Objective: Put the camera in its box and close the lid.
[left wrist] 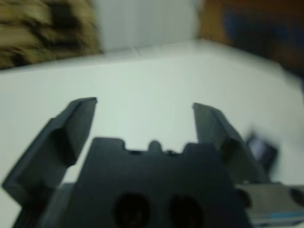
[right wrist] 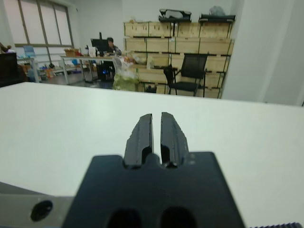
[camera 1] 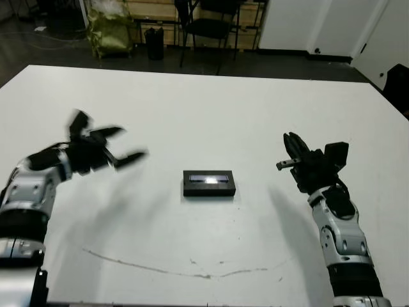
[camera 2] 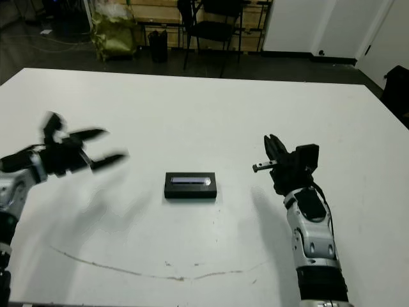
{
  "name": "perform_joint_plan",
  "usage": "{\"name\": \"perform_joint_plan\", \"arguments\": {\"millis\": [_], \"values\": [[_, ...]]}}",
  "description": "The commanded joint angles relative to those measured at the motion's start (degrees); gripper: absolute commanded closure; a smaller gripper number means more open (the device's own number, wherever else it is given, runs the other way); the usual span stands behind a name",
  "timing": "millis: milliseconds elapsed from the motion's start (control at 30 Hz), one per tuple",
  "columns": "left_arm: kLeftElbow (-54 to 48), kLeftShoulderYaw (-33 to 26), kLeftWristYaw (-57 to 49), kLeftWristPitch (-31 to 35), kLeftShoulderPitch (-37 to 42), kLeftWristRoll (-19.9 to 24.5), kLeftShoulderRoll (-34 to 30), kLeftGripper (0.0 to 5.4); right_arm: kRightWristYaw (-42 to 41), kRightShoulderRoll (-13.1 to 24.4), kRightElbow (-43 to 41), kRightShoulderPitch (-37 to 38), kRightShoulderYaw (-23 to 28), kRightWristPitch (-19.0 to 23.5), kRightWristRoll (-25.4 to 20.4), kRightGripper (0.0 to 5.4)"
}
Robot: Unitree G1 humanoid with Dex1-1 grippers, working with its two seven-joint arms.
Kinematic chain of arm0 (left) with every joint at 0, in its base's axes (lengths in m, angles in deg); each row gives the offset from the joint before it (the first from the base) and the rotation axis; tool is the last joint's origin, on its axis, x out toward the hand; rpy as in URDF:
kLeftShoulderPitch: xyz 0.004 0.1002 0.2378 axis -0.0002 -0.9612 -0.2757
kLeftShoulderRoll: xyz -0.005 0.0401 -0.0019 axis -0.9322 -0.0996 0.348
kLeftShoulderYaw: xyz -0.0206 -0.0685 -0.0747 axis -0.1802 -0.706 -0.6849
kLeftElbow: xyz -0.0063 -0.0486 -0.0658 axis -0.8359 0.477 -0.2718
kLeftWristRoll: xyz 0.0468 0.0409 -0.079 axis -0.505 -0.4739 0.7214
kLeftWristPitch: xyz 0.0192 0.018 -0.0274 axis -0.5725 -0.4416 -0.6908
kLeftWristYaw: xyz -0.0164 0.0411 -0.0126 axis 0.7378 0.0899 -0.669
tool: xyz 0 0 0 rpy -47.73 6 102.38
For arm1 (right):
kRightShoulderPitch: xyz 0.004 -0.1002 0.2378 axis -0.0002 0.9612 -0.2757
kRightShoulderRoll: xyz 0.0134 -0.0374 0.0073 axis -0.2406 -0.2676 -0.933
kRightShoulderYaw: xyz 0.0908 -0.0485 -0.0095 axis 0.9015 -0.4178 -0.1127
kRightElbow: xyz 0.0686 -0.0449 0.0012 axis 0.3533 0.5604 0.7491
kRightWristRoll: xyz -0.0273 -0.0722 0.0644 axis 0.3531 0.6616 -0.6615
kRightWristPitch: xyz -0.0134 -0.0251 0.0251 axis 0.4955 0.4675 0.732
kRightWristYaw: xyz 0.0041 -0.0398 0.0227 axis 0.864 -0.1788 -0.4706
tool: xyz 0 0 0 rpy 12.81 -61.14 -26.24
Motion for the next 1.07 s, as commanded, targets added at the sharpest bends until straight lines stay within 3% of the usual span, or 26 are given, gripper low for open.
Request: {"name": "perform_joint_plan", "arguments": {"millis": [33, 167, 233, 400, 533, 700, 1067], "values": [[-7.0, -2.1, -8.7, -2.1, -3.6, 0.5, 4.9, 1.59, 1.0, -0.1, -0.2, 0.9, 0.1, -0.3, 0.7, 5.4], [-12.3, -1.7, -19.8, -7.3, -6.4, -2.8, 11.2, 2.62, 1.8, -0.9, 4.5, 0.3, 0.9, -4.1, 1.0, 5.4], [-13.6, -0.5, -25.8, -11.1, -7.7, -7.1, 14.1, 3.09, 3.8, -1.2, 4.7, 0.5, 0.8, -4.2, 2.2, 5.4], [-12.7, 3.6, -34.0, -19.2, -10.9, -17.9, 16.5, 4.31, 7.5, -2.0, 1.0, 1.7, 0.1, -2.6, 3.9, 5.4], [-12.2, 6.1, -36.5, -20.8, -13.1, -22.3, 16.8, 5.29, 9.9, -2.2, -0.2, 1.8, -1.0, -1.2, 6.3, 5.4], [-14.4, 7.8, -39.4, -16.0, -14.7, -24.0, 17.7, 5.35, 13.7, -2.9, -8.0, 2.7, -3.3, 7.9, 9.5, 5.4], [-15.3, 8.5, -37.0, -11.4, -14.5, -22.6, 16.2, 5.35, 13.0, -2.4, -7.7, 1.7, -4.0, 8.5, 10.6, 5.4]]}}
